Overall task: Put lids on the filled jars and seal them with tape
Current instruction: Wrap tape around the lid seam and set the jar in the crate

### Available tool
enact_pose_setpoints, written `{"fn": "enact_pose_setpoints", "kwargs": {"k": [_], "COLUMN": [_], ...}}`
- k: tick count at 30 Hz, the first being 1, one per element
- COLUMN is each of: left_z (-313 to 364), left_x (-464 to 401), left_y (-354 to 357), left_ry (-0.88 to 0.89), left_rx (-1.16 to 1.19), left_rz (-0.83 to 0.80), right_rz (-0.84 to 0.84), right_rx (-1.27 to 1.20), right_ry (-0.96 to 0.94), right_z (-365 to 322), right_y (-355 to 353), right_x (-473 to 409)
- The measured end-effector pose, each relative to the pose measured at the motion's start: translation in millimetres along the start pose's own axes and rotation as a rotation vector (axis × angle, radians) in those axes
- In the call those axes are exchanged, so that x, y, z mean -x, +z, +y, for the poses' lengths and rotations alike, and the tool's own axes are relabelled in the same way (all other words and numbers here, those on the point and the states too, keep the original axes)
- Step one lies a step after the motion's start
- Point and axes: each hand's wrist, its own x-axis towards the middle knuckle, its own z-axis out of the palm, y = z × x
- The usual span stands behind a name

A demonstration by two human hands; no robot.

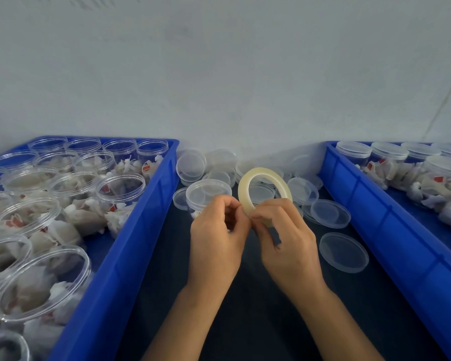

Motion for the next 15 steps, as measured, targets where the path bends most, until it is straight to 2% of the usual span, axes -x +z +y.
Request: {"fn": "enact_pose_setpoints", "kwargs": {"k": [5, 12, 15], "left_z": [-2.2, -3.3, 0.4], "left_x": [0.6, 5.3, 5.3], "left_y": [0.9, 4.1, 4.3], "left_ry": [-0.013, -0.002, 0.010], "left_rx": [-0.027, -0.065, -0.047], "left_rz": [-0.014, -0.136, -0.150], "right_rz": [0.016, 0.056, -0.005], "right_rx": [-0.008, 0.047, 0.029], "right_ry": [0.022, 0.274, 0.356], "right_z": [0.9, 1.6, 3.0], "right_y": [4.3, 3.5, 1.1], "right_x": [1.9, 1.4, 0.4]}}
